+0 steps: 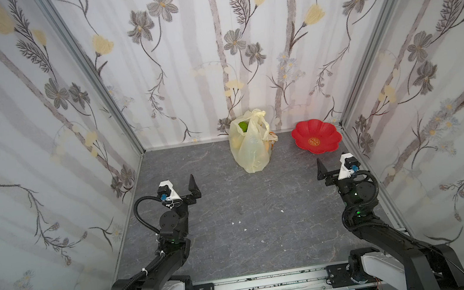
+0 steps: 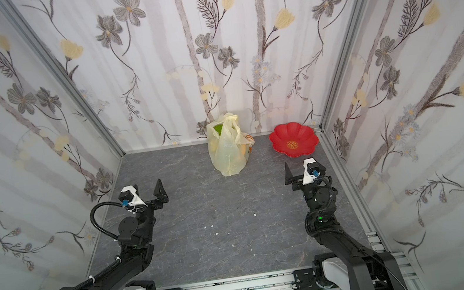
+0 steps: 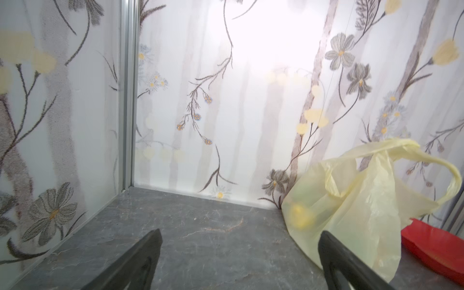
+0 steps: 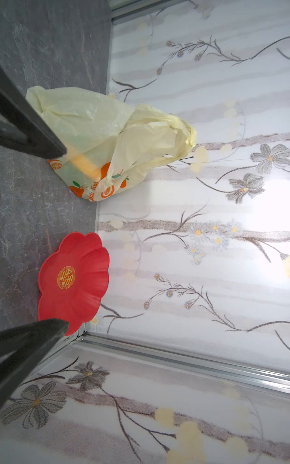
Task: Take fruits out of the plastic bag
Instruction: Move the plastic bag to the top-center of the table.
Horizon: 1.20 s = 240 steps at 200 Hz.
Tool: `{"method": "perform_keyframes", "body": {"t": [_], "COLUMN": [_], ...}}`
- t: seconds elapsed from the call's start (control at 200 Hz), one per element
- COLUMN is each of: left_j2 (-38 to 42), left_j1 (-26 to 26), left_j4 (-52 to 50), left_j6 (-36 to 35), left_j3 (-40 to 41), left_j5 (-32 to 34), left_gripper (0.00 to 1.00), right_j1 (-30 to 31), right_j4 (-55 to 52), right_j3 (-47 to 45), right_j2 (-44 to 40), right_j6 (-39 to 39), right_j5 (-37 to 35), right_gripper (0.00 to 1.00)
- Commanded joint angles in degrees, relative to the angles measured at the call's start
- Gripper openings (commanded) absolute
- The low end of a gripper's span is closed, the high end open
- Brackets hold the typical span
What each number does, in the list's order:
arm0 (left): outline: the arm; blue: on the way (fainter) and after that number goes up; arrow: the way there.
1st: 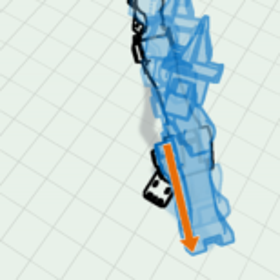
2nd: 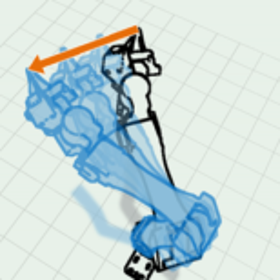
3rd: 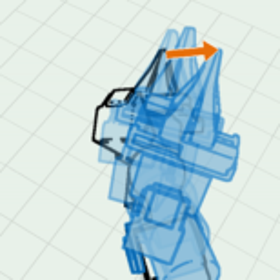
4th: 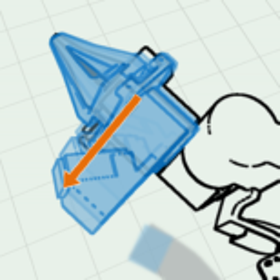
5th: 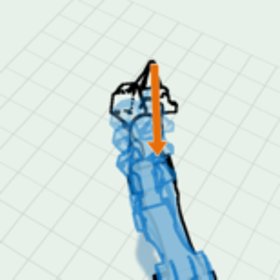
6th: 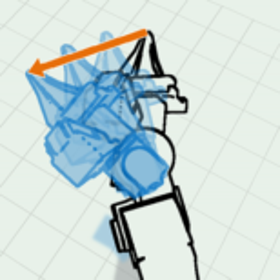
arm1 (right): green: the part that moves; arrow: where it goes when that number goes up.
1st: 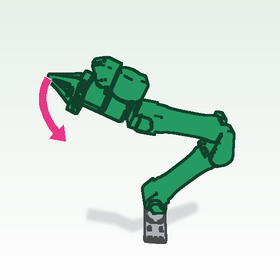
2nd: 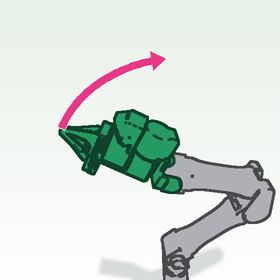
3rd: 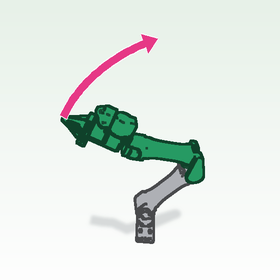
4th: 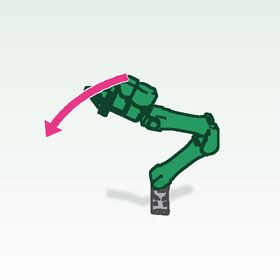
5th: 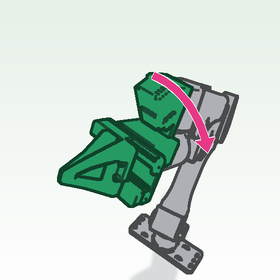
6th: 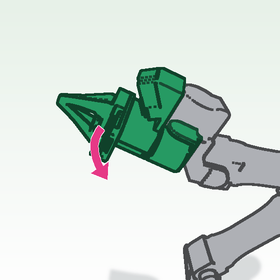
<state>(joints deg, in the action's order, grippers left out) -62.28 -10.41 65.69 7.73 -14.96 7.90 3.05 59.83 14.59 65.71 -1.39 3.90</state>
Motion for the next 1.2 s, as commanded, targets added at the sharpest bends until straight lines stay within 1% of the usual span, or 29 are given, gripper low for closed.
{"method": "perform_keyframes", "body": {"t": [0.0, 0.06, 0.15, 0.19, 0.225, 0.25, 0.275, 0.3, 0.385, 0.41, 0.435, 0.48, 0.505, 0.54, 0.6, 0.645, 0.689, 0.789, 0.824, 0.929, 1.069, 1.104, 1.194], "left_j2": [0.88, 0.55, 0.2, -0.11, -0.57, -0.93, -1.37, -1.88, -3.18, -3.82, -4.87, -6.83, -7.64, -8.02, -7.92, -8.64, -10.66, -15.34, -17.13, -23.99, -34.32, -36.81, -42.7], "left_j1": [-0.81, -0.8, -0.48, 0.04, 0.94, 1.72, 2.39, 2.79, 4.85, 5.58, 6.15, 6.02, 5.33, 3.97, 0.31, -3.17, -5.98, -10.81, -12.73, -19.15, -25.1, -26.41, -29.38], "left_j4": [-7.39, -9.13, -10.77, -11.49, -11.56, -11.59, -11.55, -11.55, -11.55, -11.5, -11.57, -12.11, -13.57, -15.6, -18.6, -24.89, -29.85, -34.37, -36.47, -43.12, -51.68, -53.1, -55.65], "left_j6": [9.61, 14.07, 21.41, 23.11, 24.51, 25.57, 26.85, 28.63, 37.89, 39.89, 39.95, 36.49, 35.04, 33.7, 29.77, 25.48, 22.25, 19.94, 19.0, 15.75, 14.14, 13.46, 12.85], "left_j3": [-5.82, -8.79, -11.49, -12.99, -13.94, -14.59, -15.11, -15.41, -14.73, -14.7, -15.58, -17.96, -19.41, -20.4, -21.43, -24.44, -28.13, -33.96, -36.19, -45.55, -58.62, -62.78, -70.16], "left_j5": [-1.75, -4.16, -5.35, -8.32, -12.49, -15.13, -17.87, -18.87, -17.18, -17.95, -20.31, -25.87, -27.06, -25.63, -20.21, -15.24, -12.37, -8.65, -6.22, -0.88, 2.91, 3.6, 4.66], "left_gripper": [1.0, 1.0, 1.0, 1.0, 1.0, 1.0, 1.0, 1.0, 1.0, 1.0, 1.0, 1.0, 1.0, 1.0, 1.0, 1.0, 1.0, 1.0, 1.0, 1.0, 1.0, 1.0, 1.0], "right_j1": [0.12, 0.12, -0.27, -0.77, -1.29, -1.93, -2.59, -3.02, -3.51, -3.49, -3.54, -3.42, -3.33, -3.19, -2.82, -2.31, -1.71, 0.36, 1.04, 2.6, 3.34, 3.41, 3.72], "right_j4": [-9.87, -15.44, -24.03, -27.29, -29.83, -30.95, -31.28, -31.43, -32.33, -32.66, -32.87, -33.54, -34.21, -35.17, -36.38, -37.41, -38.55, -40.23, -40.75, -41.61, -42.85, -42.82, -42.86], "right_j3": [3.56, 6.33, 10.08, 11.18, 11.8, 12.04, 12.15, 11.97, 12.26, 12.43, 12.55, 12.92, 13.36, 13.87, 14.55, 15.23, 16.06, 17.43, 17.93, 18.7, 19.34, 19.2, 18.74], "right_j2": [-4.39, -6.92, -9.58, -10.53, -11.22, -11.57, -11.81, -11.99, -11.97, -11.89, -11.74, -11.47, -11.29, -11.08, -10.85, -10.49, -9.96, -8.82, -8.45, -7.76, -7.08, -7.05, -7.01], "right_j6": [-8.02, -12.46, -18.73, -22.55, -25.83, -27.12, -27.16, -27.04, -25.28, -24.81, -24.14, -23.2, -22.93, -22.39, -21.65, -21.21, -20.75, -19.8, -19.48, -19.18, -19.25, -19.35, -19.51], "right_j5": [-1.85, -2.59, -3.81, -5.31, -6.72, -6.35, -5.0, -3.75, -1.89, -1.51, -0.85, -0.19, -0.04, 0.2, -0.17, -0.83, -1.23, -3.03, -3.64, -5.18, -6.45, -6.52, -6.31], "right_gripper": [1.0, 1.0, 1.0, 1.0, 1.0, 1.0, 1.0, 1.0, 1.0, 1.0, 1.0, 1.0, 1.0, 1.0, 1.0, 1.0, 1.0, 1.0, 1.0, 1.0, 1.0, 1.0, 1.0]}}
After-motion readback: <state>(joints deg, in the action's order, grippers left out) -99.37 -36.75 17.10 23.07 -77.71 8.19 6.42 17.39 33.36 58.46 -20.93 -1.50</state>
